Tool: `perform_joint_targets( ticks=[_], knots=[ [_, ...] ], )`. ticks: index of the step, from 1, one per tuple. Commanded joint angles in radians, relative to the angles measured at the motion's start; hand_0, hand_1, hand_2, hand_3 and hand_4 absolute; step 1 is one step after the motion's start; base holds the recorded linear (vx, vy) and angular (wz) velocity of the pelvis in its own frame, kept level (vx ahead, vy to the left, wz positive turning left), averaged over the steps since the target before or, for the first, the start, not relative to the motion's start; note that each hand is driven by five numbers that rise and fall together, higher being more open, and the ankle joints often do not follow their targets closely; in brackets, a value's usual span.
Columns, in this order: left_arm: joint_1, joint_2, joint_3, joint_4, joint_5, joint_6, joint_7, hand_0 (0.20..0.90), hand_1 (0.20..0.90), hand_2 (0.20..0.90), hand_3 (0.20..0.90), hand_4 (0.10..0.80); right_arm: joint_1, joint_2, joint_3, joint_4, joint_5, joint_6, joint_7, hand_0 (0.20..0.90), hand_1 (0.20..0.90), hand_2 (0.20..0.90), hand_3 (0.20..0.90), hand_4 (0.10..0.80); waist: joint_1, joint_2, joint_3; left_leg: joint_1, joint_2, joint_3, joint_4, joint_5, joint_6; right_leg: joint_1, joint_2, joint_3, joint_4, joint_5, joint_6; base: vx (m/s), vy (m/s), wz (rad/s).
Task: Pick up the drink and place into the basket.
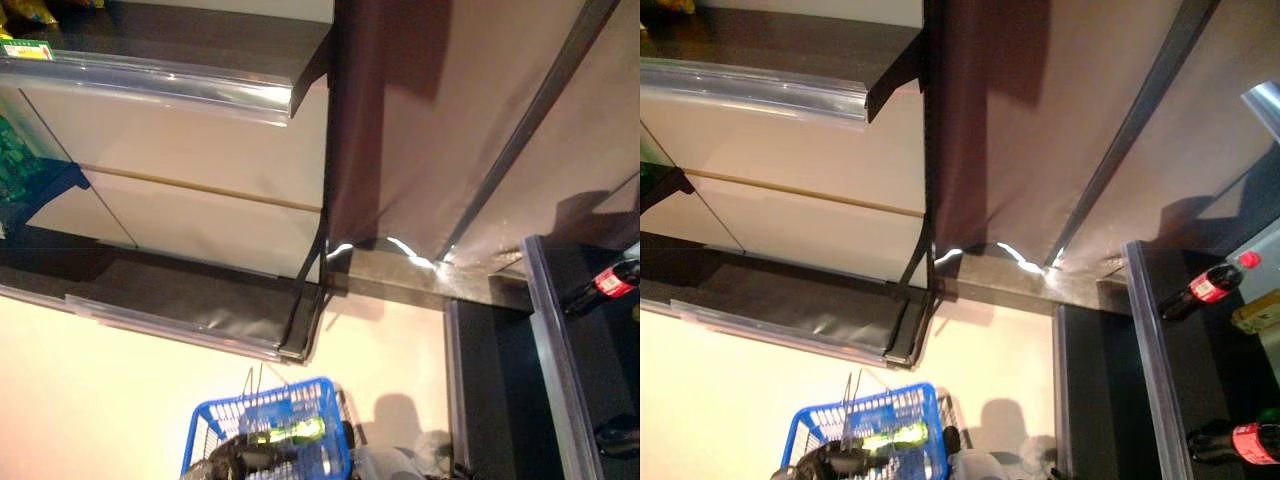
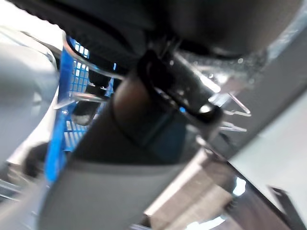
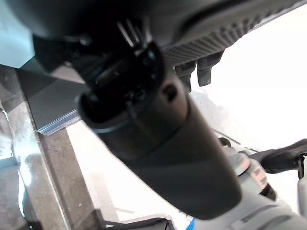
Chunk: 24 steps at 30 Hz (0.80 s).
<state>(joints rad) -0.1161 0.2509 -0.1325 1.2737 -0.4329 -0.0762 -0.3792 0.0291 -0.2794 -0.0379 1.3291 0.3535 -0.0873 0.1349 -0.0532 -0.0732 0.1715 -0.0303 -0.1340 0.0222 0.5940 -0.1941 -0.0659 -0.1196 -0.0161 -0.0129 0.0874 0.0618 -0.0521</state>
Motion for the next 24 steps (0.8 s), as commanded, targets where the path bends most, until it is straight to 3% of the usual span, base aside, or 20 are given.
perform_joint_targets(
  ticks=[1,2,3,4,7,8,11,13,20,24],
  knots=[
    [0.003,0.027,-0.002,-0.121,-0.014,-0.069,-0.071,0.300,0.300,0.300,0.200,0.100,-0.015,-0.069,-0.004,-0.029,0.029,-0.037,-0.010,0.900,0.900,0.900,0.900,0.800,0.018,0.005,-0.004,-0.042,0.101,0.000,-0.184,0.185,0.058,0.123,0.001,0.010,0.005,-0.064,0.064,0.153,0.027,-0.23],
    [0.004,0.031,0.006,-0.120,-0.016,-0.070,-0.074,0.300,0.300,0.300,0.200,0.100,-0.028,-0.069,0.007,-0.027,0.025,-0.032,-0.009,0.900,0.900,0.900,0.900,0.800,0.029,0.011,-0.001,-0.036,0.096,-0.008,-0.266,0.183,0.063,0.132,0.015,0.029,0.003,-0.070,0.070,0.222,0.053,-0.40],
    [0.007,0.035,0.014,-0.115,-0.022,-0.075,-0.081,0.300,0.300,0.300,0.200,0.100,-0.043,-0.070,0.020,-0.022,0.026,-0.028,-0.011,0.900,0.900,0.900,0.900,0.800,0.038,0.021,0.001,-0.031,0.112,-0.006,-0.375,0.201,0.056,0.148,0.035,0.051,-0.003,-0.079,0.072,0.297,0.073,-0.57],
    [0.013,0.041,0.021,-0.113,-0.029,-0.079,-0.093,0.300,0.300,0.300,0.200,0.100,-0.052,-0.071,0.028,-0.013,0.033,-0.028,-0.013,0.900,0.900,0.900,0.900,0.800,0.048,0.035,0.004,-0.048,0.134,-0.001,-0.497,0.247,0.039,0.172,0.064,0.077,-0.012,-0.094,0.070,0.312,0.071,-0.74],
    [0.035,0.049,0.031,-0.128,-0.029,-0.078,-0.098,0.300,0.300,0.300,0.200,0.100,-0.050,-0.075,0.036,-0.002,0.015,-0.031,-0.011,0.900,0.900,0.900,0.900,0.800,0.075,0.048,0.012,-0.113,0.158,-0.002,-0.647,0.342,0.008,0.243,0.111,0.160,-0.020,-0.130,0.059,0.371,0.094,-0.93],
    [0.038,0.053,0.031,-0.138,-0.034,-0.066,-0.094,0.300,0.300,0.300,0.200,0.100,-0.038,-0.080,0.035,0.000,0.011,-0.034,-0.006,0.900,0.900,0.900,0.900,0.800,0.084,0.043,0.012,-0.136,0.155,0.003,-0.649,0.346,0.005,0.272,0.112,0.187,-0.023,-0.145,0.056,0.432,0.157,-1.24],
    [0.050,0.059,0.043,-0.154,-0.062,-0.058,-0.088,0.300,0.300,0.300,0.200,0.100,-0.023,-0.091,0.028,0.005,-0.030,-0.038,0.005,0.900,0.900,0.900,0.900,0.800,0.105,0.035,0.006,-0.146,0.132,-0.063,-0.596,0.348,0.014,0.311,0.099,0.228,-0.025,-0.170,0.065,0.353,0.169,-0.51],
    [0.053,0.062,0.050,-0.156,-0.066,-0.058,-0.094,0.300,0.300,0.300,0.200,0.100,-0.015,-0.090,0.026,0.002,-0.038,-0.049,0.012,0.900,0.900,0.900,0.900,0.800,0.109,0.029,0.000,-0.128,0.127,-0.067,-0.590,0.336,0.022,0.320,0.080,0.222,-0.034,-0.169,0.077,0.216,0.119,-0.40],
    [0.001,0.072,0.046,-0.094,-0.069,-0.086,-0.087,0.300,0.300,0.300,0.200,0.100,-0.014,-0.036,0.029,-0.052,-0.021,-0.066,0.022,0.900,0.900,0.900,0.900,0.800,0.098,0.000,-0.040,-0.012,0.121,-0.045,-0.615,0.257,0.066,0.254,-0.004,0.111,0.001,-0.141,0.140,0.144,0.057,-0.49],
    [-0.010,0.064,0.038,-0.088,-0.070,-0.092,-0.080,0.300,0.300,0.300,0.200,0.100,-0.024,-0.033,0.033,-0.056,-0.024,-0.054,0.021,0.900,0.900,0.900,0.900,0.800,0.098,0.005,-0.047,0.001,0.123,-0.040,-0.605,0.237,0.075,0.234,-0.015,0.096,0.015,-0.139,0.142,0.084,0.039,-0.35]
  ],
)
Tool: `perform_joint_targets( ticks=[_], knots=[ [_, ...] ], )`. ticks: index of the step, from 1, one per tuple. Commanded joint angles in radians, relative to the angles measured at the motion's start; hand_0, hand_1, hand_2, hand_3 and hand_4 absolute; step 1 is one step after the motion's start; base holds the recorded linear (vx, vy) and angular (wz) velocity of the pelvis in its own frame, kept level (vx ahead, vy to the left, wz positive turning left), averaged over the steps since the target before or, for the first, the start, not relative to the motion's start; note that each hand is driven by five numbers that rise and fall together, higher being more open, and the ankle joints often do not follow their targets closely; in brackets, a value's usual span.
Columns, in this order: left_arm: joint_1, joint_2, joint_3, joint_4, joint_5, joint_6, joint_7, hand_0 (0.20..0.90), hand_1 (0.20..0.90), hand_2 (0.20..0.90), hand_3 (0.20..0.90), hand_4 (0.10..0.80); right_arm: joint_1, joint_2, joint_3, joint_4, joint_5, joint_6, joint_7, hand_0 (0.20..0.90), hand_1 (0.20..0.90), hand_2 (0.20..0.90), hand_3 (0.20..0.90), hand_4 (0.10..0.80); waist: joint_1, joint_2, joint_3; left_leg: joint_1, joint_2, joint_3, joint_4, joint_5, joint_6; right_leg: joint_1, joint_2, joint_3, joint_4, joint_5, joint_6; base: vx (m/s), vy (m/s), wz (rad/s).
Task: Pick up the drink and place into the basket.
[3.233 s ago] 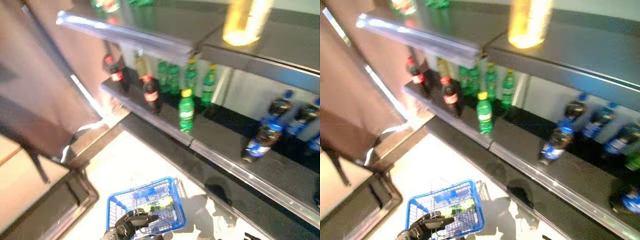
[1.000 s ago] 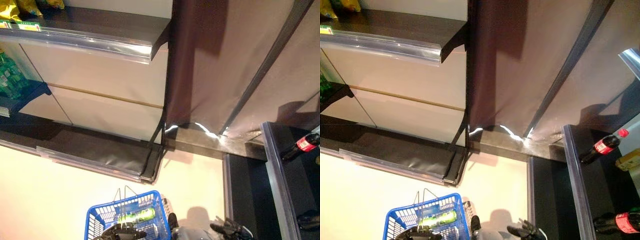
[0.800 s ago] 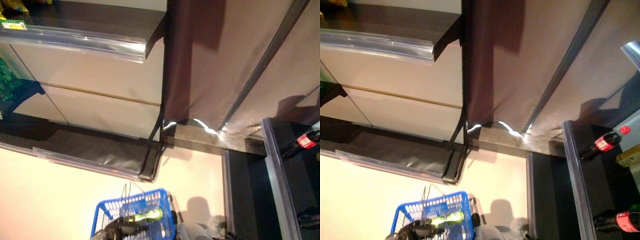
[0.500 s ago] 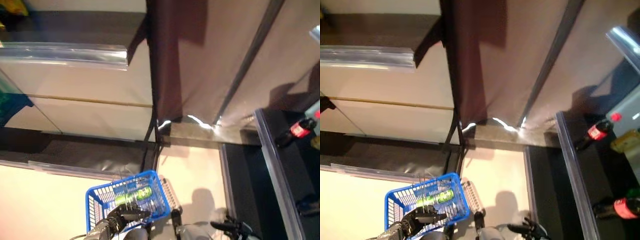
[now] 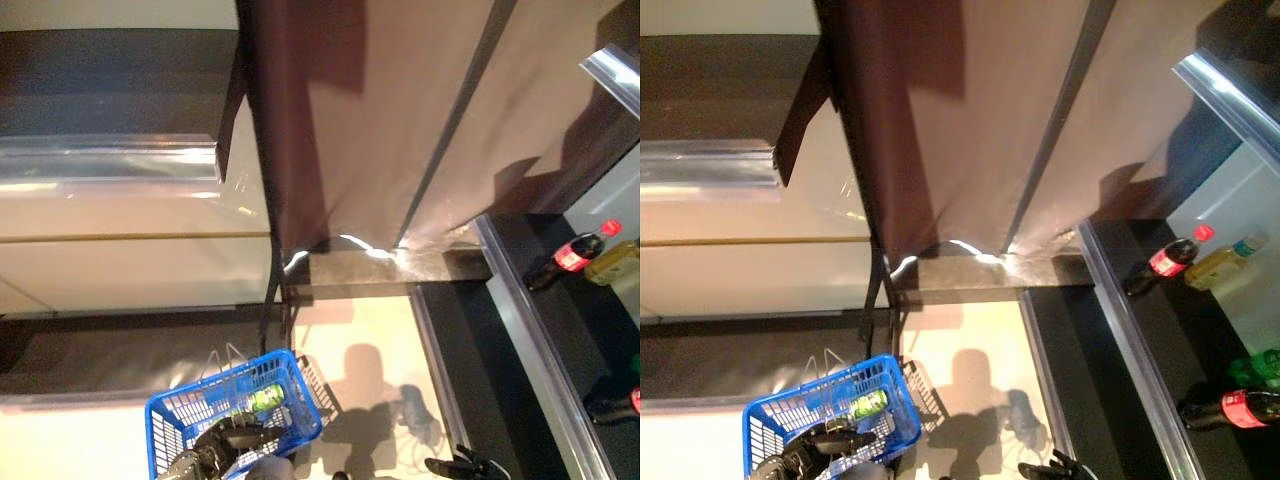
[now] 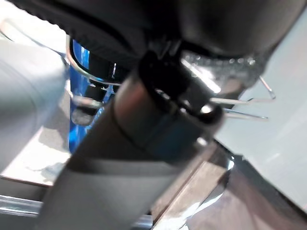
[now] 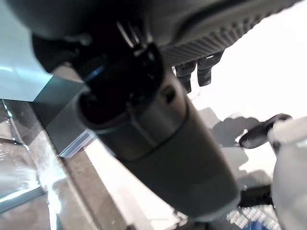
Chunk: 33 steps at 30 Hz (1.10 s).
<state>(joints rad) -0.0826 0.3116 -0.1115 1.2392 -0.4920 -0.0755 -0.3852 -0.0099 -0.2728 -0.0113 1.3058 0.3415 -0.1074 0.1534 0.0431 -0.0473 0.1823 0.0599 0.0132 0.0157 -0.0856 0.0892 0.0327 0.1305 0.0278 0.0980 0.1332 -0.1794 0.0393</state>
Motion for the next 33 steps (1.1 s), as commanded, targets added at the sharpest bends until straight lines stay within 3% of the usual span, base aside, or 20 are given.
perform_joint_targets(
  ticks=[1,4,8,11,13,15,18,19,22,26,30,31,33],
  knots=[
    [-0.044,0.000,0.013,-0.051,-0.009,-0.091,-0.068,0.300,0.300,0.300,0.200,0.100,0.010,-0.037,0.012,-0.033,-0.001,-0.031,-0.002,0.900,0.900,0.900,0.900,0.800,0.001,-0.018,-0.061,-0.085,-0.026,-0.026,0.088,-0.060,-0.018,-0.029,-0.064,-0.021,-0.025,0.109,0.052,0.066,0.041,-0.27],
    [-0.042,0.001,0.015,-0.051,0.001,-0.086,-0.066,0.300,0.300,0.300,0.200,0.100,0.009,-0.034,0.013,-0.037,0.008,-0.028,-0.006,0.900,0.900,0.900,0.900,0.800,-0.001,-0.018,-0.063,-0.083,-0.028,-0.022,0.095,-0.068,-0.013,-0.034,-0.067,-0.021,-0.019,0.112,0.054,0.082,0.047,-0.02],
    [-0.025,0.017,0.021,-0.029,0.044,-0.084,-0.073,0.300,0.300,0.300,0.200,0.100,0.031,-0.023,0.010,-0.050,0.029,-0.020,-0.017,0.900,0.900,0.900,0.900,0.800,-0.045,-0.017,-0.069,-0.064,-0.028,0.020,0.105,-0.098,0.012,-0.107,-0.047,0.010,0.081,0.149,0.068,0.105,0.055,-0.36],
    [-0.022,0.024,0.039,-0.024,0.025,-0.087,-0.079,0.300,0.300,0.300,0.200,0.100,0.040,-0.019,0.003,-0.034,-0.011,-0.036,0.000,0.900,0.900,0.900,0.900,0.800,-0.045,-0.018,-0.068,-0.045,-0.025,0.048,0.083,-0.102,0.013,-0.137,-0.065,-0.051,0.084,0.183,0.082,0.019,-0.023,-0.71],
    [-0.015,0.025,0.044,-0.025,0.034,-0.103,-0.085,0.300,0.300,0.300,0.200,0.100,0.032,-0.016,-0.004,-0.026,-0.007,-0.047,0.004,0.900,0.900,0.900,0.900,0.800,-0.027,-0.019,-0.065,-0.038,-0.019,0.074,0.071,-0.104,0.006,-0.150,-0.102,-0.131,0.055,0.209,0.096,-0.042,-0.082,-1.11],
    [-0.005,0.030,0.050,-0.033,0.030,-0.110,-0.082,0.300,0.300,0.300,0.200,0.100,0.016,-0.015,-0.003,-0.034,-0.013,-0.050,0.015,0.900,0.900,0.900,0.900,0.800,-0.002,-0.022,-0.061,-0.031,-0.013,0.119,0.062,-0.108,-0.009,-0.160,-0.156,-0.252,-0.014,0.240,0.107,-0.097,-0.126,-1.03],
    [0.012,0.039,0.075,-0.063,0.013,-0.086,-0.056,0.300,0.300,0.300,0.200,0.100,-0.026,-0.023,0.014,-0.060,-0.044,-0.018,0.024,0.900,0.900,0.900,0.900,0.800,0.040,-0.008,-0.064,-0.017,0.025,0.238,0.053,-0.113,-0.042,-0.188,-0.291,-0.404,-0.004,0.322,0.129,-0.233,-0.106,-1.51],
    [0.015,0.041,0.081,-0.066,0.018,-0.082,-0.059,0.300,0.300,0.300,0.200,0.100,-0.040,-0.025,0.012,-0.062,-0.036,-0.004,0.014,0.900,0.900,0.900,0.900,0.800,0.044,0.002,-0.072,-0.014,0.035,0.270,0.046,-0.109,-0.043,-0.184,-0.315,-0.424,0.002,0.324,0.132,-0.168,-0.083,-1.69],
    [0.019,0.047,0.090,-0.049,0.032,-0.087,-0.068,0.300,0.300,0.300,0.200,0.100,-0.042,-0.028,0.001,-0.052,-0.028,0.015,-0.004,0.900,0.900,0.900,0.900,0.800,0.038,0.008,-0.090,-0.007,0.045,0.318,0.043,-0.109,-0.044,-0.163,-0.340,-0.439,-0.011,0.331,0.138,-0.098,-0.141,-1.21],
    [0.010,0.047,0.089,-0.034,0.028,-0.088,-0.075,0.300,0.300,0.300,0.200,0.100,-0.005,-0.030,-0.024,-0.004,-0.030,0.000,-0.018,0.900,0.900,0.900,0.900,0.800,-0.003,0.012,-0.095,-0.007,0.072,0.330,0.053,-0.092,-0.063,-0.140,-0.280,-0.388,-0.083,0.278,0.126,-0.036,-0.240,-1.21],
    [0.009,0.042,0.090,-0.028,0.031,-0.095,-0.081,0.300,0.300,0.300,0.200,0.100,0.004,-0.027,-0.029,0.007,-0.030,-0.001,-0.022,0.900,0.900,0.900,0.900,0.800,-0.015,0.012,-0.095,-0.004,0.084,0.329,0.045,-0.081,-0.072,-0.133,-0.259,-0.375,-0.101,0.264,0.126,-0.049,-0.116,-0.12],
    [0.018,0.017,0.089,-0.031,0.018,-0.105,-0.076,0.300,0.300,0.300,0.200,0.100,0.018,-0.031,-0.042,0.033,-0.059,-0.006,-0.018,0.900,0.900,0.900,0.900,0.800,-0.031,0.014,-0.099,0.008,0.101,0.323,0.014,-0.058,-0.097,-0.096,-0.219,-0.354,-0.159,0.249,0.108,-0.127,-0.268,-0.14],
    [0.026,0.003,0.082,-0.035,0.016,-0.111,-0.068,0.300,0.300,0.300,0.200,0.100,0.018,-0.031,-0.041,0.034,-0.056,0.001,-0.024,0.900,0.900,0.900,0.900,0.800,-0.030,0.016,-0.101,0.001,0.103,0.298,0.009,-0.050,-0.103,-0.090,-0.203,-0.340,-0.175,0.246,0.097,-0.108,-0.216,-0.26]
  ],
)
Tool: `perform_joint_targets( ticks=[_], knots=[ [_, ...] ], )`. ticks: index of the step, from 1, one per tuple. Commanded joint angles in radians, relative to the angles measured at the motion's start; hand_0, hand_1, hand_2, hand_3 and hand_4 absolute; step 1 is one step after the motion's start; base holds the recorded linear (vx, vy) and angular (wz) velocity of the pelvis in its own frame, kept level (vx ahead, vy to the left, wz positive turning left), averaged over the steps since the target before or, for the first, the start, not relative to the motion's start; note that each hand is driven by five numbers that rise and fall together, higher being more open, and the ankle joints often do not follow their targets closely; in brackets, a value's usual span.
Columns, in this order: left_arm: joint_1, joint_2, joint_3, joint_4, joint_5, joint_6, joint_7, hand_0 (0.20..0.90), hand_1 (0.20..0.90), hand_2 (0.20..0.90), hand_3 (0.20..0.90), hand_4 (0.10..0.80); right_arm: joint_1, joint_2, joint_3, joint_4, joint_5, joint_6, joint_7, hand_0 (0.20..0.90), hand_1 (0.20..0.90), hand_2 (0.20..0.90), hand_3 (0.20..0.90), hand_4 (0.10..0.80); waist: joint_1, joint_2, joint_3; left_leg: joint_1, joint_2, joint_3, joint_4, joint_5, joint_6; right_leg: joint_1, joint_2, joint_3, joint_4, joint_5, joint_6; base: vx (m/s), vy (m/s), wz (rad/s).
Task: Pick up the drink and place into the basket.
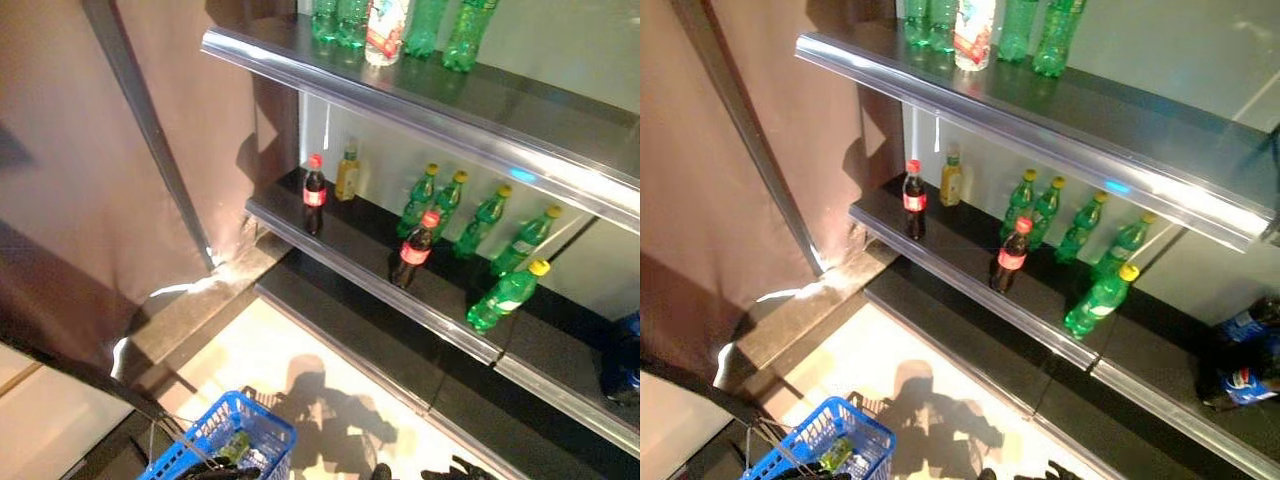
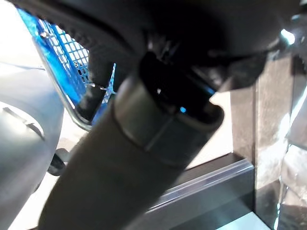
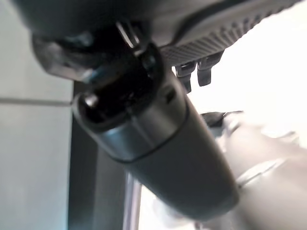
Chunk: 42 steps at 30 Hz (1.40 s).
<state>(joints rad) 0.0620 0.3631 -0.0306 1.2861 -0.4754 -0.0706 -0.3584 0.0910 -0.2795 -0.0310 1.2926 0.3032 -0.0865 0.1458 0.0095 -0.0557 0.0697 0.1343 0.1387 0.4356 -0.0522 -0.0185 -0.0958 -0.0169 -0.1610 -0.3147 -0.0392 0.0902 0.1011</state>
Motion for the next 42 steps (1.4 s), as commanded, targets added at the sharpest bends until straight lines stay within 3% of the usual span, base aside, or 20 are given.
perform_joint_targets(
  ticks=[1,5,11,17,25,27,28,30,32,36,42],
  knots=[
    [-0.110,-0.061,-0.003,-0.087,-0.005,-0.118,-0.084,0.300,0.300,0.300,0.200,0.100,-0.087,-0.029,-0.015,0.048,-0.022,-0.018,-0.014,0.900,0.900,0.900,0.900,0.800,0.013,0.025,0.016,-0.073,-0.032,-0.178,-0.025,0.053,0.021,0.073,-0.005,0.094,-0.020,-0.025,0.030,-0.053,-0.128,-0.59],
    [-0.095,-0.073,-0.004,-0.086,-0.026,-0.117,-0.065,0.300,0.300,0.300,0.200,0.100,-0.105,-0.049,-0.001,0.032,-0.046,0.002,-0.009,0.900,0.900,0.900,0.900,0.800,0.030,0.030,0.009,-0.066,-0.049,-0.268,-0.025,0.047,0.018,0.082,0.002,0.130,-0.040,-0.024,0.023,-0.006,-0.054,-0.80],
    [-0.109,-0.069,-0.022,-0.087,-0.014,-0.111,-0.064,0.300,0.300,0.300,0.200,0.100,-0.087,-0.047,-0.027,0.037,-0.025,-0.016,-0.001,0.900,0.900,0.900,0.900,0.800,0.000,0.037,0.000,-0.029,-0.035,-0.212,-0.030,0.034,0.014,0.105,-0.011,0.112,-0.031,-0.032,0.028,0.056,0.025,-0.24],
    [-0.114,-0.046,0.001,-0.071,0.009,-0.107,-0.074,0.300,0.300,0.300,0.200,0.100,-0.061,-0.027,-0.029,0.038,-0.031,-0.041,0.015,0.900,0.900,0.900,0.900,0.800,-0.003,0.033,-0.010,-0.002,-0.041,-0.204,-0.034,0.014,0.025,0.116,-0.029,0.090,-0.014,-0.039,0.039,0.071,-0.023,0.00],
    [-0.102,-0.041,0.004,-0.073,0.000,-0.109,-0.068,0.300,0.300,0.300,0.200,0.100,-0.073,-0.024,-0.011,0.036,-0.045,-0.030,0.020,0.900,0.900,0.900,0.900,0.800,-0.001,0.038,-0.010,0.010,-0.025,-0.211,-0.010,0.006,0.020,0.120,-0.011,0.096,-0.003,-0.061,0.022,0.009,-0.117,0.02],
    [-0.090,-0.058,0.000,-0.092,-0.011,-0.117,-0.060,0.300,0.300,0.300,0.200,0.100,-0.090,-0.041,0.008,0.020,-0.049,-0.010,0.013,0.900,0.900,0.900,0.900,0.800,0.028,0.038,0.026,-0.108,-0.013,-0.287,0.191,0.056,-0.019,0.116,-0.001,0.104,0.007,-0.063,-0.005,-0.060,-0.091,0.07],
    [-0.092,-0.063,-0.004,-0.102,-0.013,-0.114,-0.061,0.300,0.300,0.300,0.200,0.100,-0.094,-0.051,0.010,0.014,-0.048,-0.005,0.006,0.900,0.900,0.900,0.900,0.800,0.037,0.043,0.044,-0.154,-0.004,-0.292,0.228,0.086,-0.031,0.117,0.001,0.099,0.011,-0.066,-0.010,-0.074,0.026,0.07],
    [-0.118,-0.069,-0.033,-0.119,-0.016,-0.098,-0.069,0.300,0.300,0.300,0.200,0.100,-0.114,-0.076,0.013,0.013,-0.003,0.008,-0.019,0.900,0.900,0.900,0.900,0.800,0.040,0.064,0.068,-0.194,0.021,-0.237,0.174,0.118,-0.046,0.116,-0.004,0.067,0.024,-0.074,-0.010,-0.125,0.151,0.09],
    [-0.137,-0.075,-0.048,-0.117,-0.021,-0.090,-0.072,0.300,0.300,0.300,0.200,0.100,-0.131,-0.089,0.011,0.023,0.017,0.008,-0.033,0.900,0.900,0.900,0.900,0.800,0.043,0.076,0.087,-0.217,0.016,-0.205,0.135,0.138,-0.048,0.117,-0.006,0.048,0.036,-0.083,-0.007,0.001,0.220,0.40],
    [-0.118,-0.076,-0.006,-0.080,-0.005,-0.102,-0.072,0.300,0.300,0.300,0.200,0.100,-0.104,-0.079,-0.025,0.049,-0.020,-0.015,-0.022,0.900,0.900,0.900,0.900,0.800,0.036,0.060,0.055,-0.148,-0.023,-0.172,0.029,0.101,-0.009,0.149,-0.017,0.049,0.012,-0.084,0.009,0.162,0.200,-0.02],
    [-0.106,-0.045,0.039,-0.056,0.011,-0.109,-0.093,0.300,0.300,0.300,0.200,0.100,-0.064,-0.056,-0.041,0.046,-0.068,-0.037,-0.001,0.900,0.900,0.900,0.900,0.800,0.049,0.027,0.029,-0.079,-0.055,-0.171,-0.012,0.066,0.024,0.153,-0.054,0.032,0.016,-0.065,0.043,0.181,0.109,0.00]
  ],
)
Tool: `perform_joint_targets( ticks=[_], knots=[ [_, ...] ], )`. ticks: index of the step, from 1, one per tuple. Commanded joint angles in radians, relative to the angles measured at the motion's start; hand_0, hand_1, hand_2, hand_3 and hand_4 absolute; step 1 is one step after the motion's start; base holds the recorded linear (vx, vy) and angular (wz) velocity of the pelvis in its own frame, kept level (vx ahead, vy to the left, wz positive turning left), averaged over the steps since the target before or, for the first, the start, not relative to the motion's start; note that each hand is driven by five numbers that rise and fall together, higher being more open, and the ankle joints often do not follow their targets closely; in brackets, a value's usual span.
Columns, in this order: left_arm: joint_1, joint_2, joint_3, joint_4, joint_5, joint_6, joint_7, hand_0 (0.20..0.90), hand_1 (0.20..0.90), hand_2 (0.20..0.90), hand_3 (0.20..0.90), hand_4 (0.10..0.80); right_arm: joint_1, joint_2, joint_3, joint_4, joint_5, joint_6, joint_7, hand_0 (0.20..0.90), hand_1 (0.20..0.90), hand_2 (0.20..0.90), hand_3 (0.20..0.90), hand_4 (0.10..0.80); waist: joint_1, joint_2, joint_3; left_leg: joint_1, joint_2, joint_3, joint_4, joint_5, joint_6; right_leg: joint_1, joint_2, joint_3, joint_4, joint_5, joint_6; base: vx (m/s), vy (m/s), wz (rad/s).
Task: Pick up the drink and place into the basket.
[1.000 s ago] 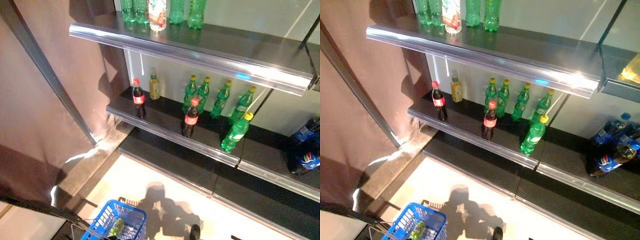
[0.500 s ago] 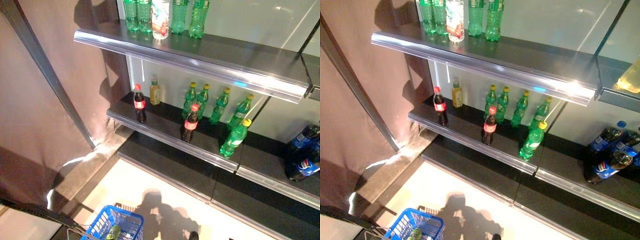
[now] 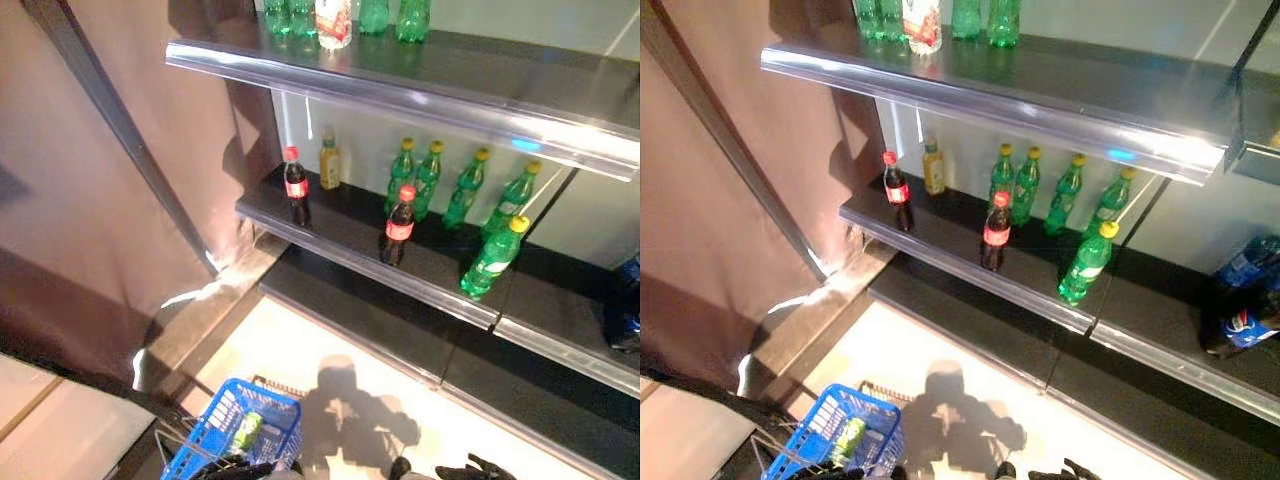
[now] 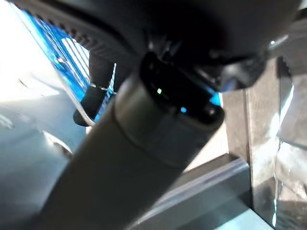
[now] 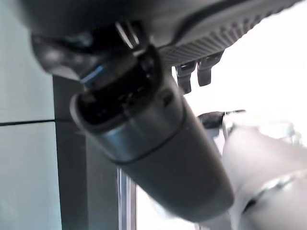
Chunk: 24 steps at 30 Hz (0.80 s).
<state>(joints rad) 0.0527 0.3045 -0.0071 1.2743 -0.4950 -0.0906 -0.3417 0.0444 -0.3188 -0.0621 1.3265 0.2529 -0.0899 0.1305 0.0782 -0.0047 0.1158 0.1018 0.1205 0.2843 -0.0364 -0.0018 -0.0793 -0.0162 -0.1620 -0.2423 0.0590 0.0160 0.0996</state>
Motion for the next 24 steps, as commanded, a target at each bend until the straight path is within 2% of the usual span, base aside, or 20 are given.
perform_joint_targets(
  ticks=[1,3,4,6,7,10,12,13,16,20,24],
  knots=[
    [-0.098,0.019,0.017,-0.043,0.035,-0.089,-0.114,0.300,0.300,0.300,0.200,0.100,-0.017,-0.011,-0.009,0.004,-0.015,-0.031,0.013,0.900,0.900,0.900,0.900,0.800,-0.016,-0.030,-0.017,-0.044,-0.040,-0.021,-0.026,0.044,0.014,0.148,-0.062,-0.041,-0.069,0.008,0.051,0.124,0.106,0.02],
    [-0.102,0.024,0.016,-0.041,0.036,-0.089,-0.118,0.300,0.300,0.300,0.200,0.100,-0.019,-0.004,-0.007,-0.004,-0.008,-0.027,0.012,0.900,0.900,0.900,0.900,0.800,-0.012,-0.035,-0.016,-0.045,-0.044,-0.024,-0.023,0.038,0.024,0.141,-0.073,-0.038,-0.049,0.007,0.056,0.085,0.110,0.05],
    [-0.111,0.032,0.010,-0.043,0.035,-0.084,-0.123,0.300,0.300,0.300,0.200,0.100,-0.029,0.007,0.001,-0.022,0.010,-0.015,0.004,0.900,0.900,0.900,0.900,0.800,-0.007,-0.043,-0.012,-0.053,-0.056,-0.040,-0.018,0.027,0.047,0.116,-0.093,-0.018,0.022,0.016,0.063,0.075,0.154,0.02],
    [-0.114,0.034,0.003,-0.046,0.038,-0.082,-0.122,0.300,0.300,0.300,0.200,0.100,-0.035,0.013,0.004,-0.029,0.020,-0.011,-0.001,0.900,0.900,0.900,0.900,0.800,-0.008,-0.045,-0.009,-0.058,-0.068,-0.053,-0.019,0.025,0.064,0.077,-0.110,0.007,0.108,0.046,0.067,0.063,0.165,0.07],
    [-0.119,0.035,-0.018,-0.052,0.032,-0.080,-0.114,0.300,0.300,0.300,0.200,0.100,-0.038,0.021,0.014,-0.038,0.046,-0.008,-0.009,0.900,0.900,0.900,0.900,0.800,-0.027,-0.036,0.010,-0.044,-0.083,-0.089,-0.025,0.014,0.088,-0.021,-0.112,0.067,0.281,0.106,0.071,0.041,0.139,0.10],
    [-0.125,0.038,-0.029,-0.062,0.029,-0.069,-0.104,0.300,0.300,0.300,0.200,0.100,-0.035,0.023,0.017,-0.044,0.054,-0.010,-0.006,0.900,0.900,0.900,0.900,0.800,-0.045,-0.024,0.021,-0.037,-0.082,-0.105,-0.031,0.010,0.098,-0.095,-0.099,0.112,0.357,0.138,0.061,0.038,0.066,0.33],
    [-0.141,0.041,-0.033,-0.072,0.019,-0.047,-0.089,0.300,0.300,0.300,0.200,0.100,-0.039,0.022,0.016,-0.033,0.054,-0.012,-0.003,0.900,0.900,0.900,0.900,0.800,-0.061,-0.025,0.025,-0.024,-0.080,-0.117,-0.031,0.007,0.090,-0.106,-0.096,0.137,0.267,0.132,0.053,0.089,-0.116,0.37],
    [-0.149,0.040,-0.032,-0.072,0.022,-0.042,-0.088,0.300,0.300,0.300,0.200,0.100,-0.039,0.020,0.010,-0.024,0.055,-0.016,-0.002,0.900,0.900,0.900,0.900,0.800,-0.067,-0.033,0.021,-0.023,-0.085,-0.132,-0.023,-0.002,0.082,-0.099,-0.093,0.160,0.139,0.118,0.054,0.130,-0.224,0.29],
    [-0.148,0.041,-0.041,-0.064,0.025,-0.059,-0.088,0.300,0.300,0.300,0.200,0.100,-0.033,0.019,-0.002,-0.006,0.063,-0.039,0.006,0.900,0.900,0.900,0.900,0.800,-0.090,-0.039,0.023,-0.009,-0.088,-0.158,-0.002,-0.038,0.074,-0.079,-0.082,0.186,-0.022,0.155,0.072,0.100,-0.170,0.30],
    [-0.126,0.043,-0.015,-0.041,0.019,-0.077,-0.082,0.300,0.300,0.300,0.200,0.100,-0.032,0.010,-0.005,0.003,0.041,-0.042,0.034,0.900,0.900,0.900,0.900,0.800,-0.089,-0.049,0.009,-0.001,-0.083,-0.152,0.013,-0.053,0.073,-0.028,-0.067,0.171,-0.047,0.137,0.079,0.072,-0.165,0.46],
    [-0.110,0.032,0.009,-0.016,0.054,-0.078,-0.094,0.300,0.300,0.300,0.200,0.100,-0.030,0.019,-0.001,0.000,0.026,-0.013,0.017,0.900,0.900,0.900,0.900,0.800,-0.081,-0.049,-0.020,0.020,-0.060,-0.114,-0.039,-0.023,0.053,0.040,-0.055,0.121,-0.096,0.119,0.079,0.053,-0.077,0.23]
  ],
)
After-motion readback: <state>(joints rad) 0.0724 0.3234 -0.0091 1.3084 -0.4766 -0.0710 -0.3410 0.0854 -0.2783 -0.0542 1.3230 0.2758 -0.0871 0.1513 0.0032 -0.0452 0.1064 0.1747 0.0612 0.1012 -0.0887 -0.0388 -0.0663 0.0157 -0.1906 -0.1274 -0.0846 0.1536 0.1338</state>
